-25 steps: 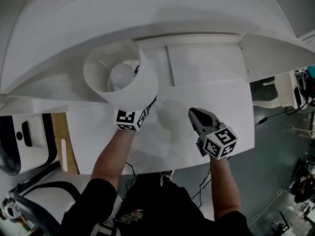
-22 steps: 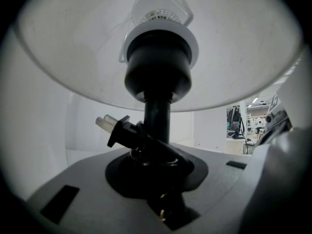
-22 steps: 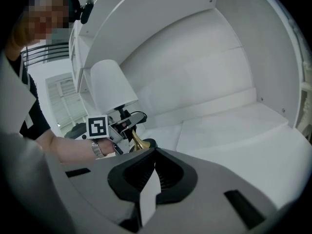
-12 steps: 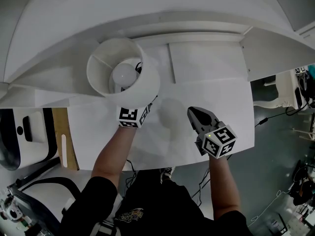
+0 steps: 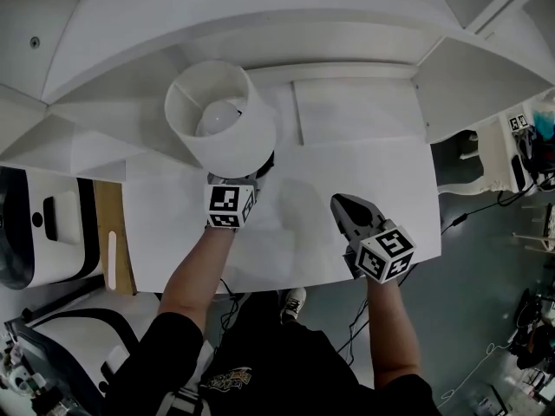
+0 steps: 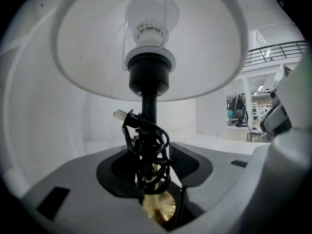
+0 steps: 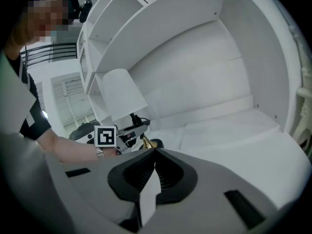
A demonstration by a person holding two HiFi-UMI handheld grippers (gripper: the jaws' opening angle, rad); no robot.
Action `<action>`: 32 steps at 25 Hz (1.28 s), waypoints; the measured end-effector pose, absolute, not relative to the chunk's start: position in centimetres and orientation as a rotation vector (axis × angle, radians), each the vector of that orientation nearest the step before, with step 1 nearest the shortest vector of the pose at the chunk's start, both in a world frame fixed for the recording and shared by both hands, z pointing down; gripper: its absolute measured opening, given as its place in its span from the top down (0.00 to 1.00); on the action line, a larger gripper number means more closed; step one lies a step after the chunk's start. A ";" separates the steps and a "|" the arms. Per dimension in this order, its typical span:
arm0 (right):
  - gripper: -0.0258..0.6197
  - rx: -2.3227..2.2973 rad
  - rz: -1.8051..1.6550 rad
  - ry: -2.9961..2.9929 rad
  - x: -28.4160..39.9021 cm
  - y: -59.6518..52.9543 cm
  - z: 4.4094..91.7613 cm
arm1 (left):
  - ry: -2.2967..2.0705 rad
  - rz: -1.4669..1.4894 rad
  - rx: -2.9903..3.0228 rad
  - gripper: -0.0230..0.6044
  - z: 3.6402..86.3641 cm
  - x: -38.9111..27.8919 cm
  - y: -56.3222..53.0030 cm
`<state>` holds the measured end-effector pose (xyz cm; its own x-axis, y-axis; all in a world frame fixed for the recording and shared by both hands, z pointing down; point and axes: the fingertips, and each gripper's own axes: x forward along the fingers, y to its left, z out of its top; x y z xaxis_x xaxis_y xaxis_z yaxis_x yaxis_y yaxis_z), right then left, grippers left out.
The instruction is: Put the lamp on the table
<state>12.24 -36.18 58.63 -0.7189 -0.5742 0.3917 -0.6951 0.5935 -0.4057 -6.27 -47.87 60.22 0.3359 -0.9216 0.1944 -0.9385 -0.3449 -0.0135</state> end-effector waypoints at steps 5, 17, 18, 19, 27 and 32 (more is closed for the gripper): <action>0.92 1.054 0.793 -2.625 13.2 -34.4 57.4 | -1.782 0.309 2.387 0.68 61.6 -7.5 -44.1; 0.92 1.035 0.714 -2.718 14.8 -27.4 52.9 | -1.781 0.387 2.323 0.95 57.9 -6.8 -29.5; 0.92 1.030 0.704 -2.725 14.8 -26.5 52.5 | -1.769 0.393 2.319 0.95 57.4 -6.5 -28.2; 0.92 1.024 0.693 -2.731 14.7 -25.6 52.2 | -1.754 0.393 2.318 0.95 56.8 -6.1 -26.9; 0.92 0.938 0.617 -2.777 13.9 -19.0 49.9 | -1.693 0.347 2.330 0.95 51.9 -3.9 -16.8; 0.92 0.896 0.610 -2.789 12.8 -15.8 49.6 | -1.650 0.342 2.310 0.95 51.1 -3.3 -11.7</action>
<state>12.83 -15.77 49.61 -0.8104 -0.5250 0.2601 -0.5856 0.7389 -0.3333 -3.26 -11.69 51.10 0.3193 -0.8805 0.3503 -0.9472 -0.3078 0.0896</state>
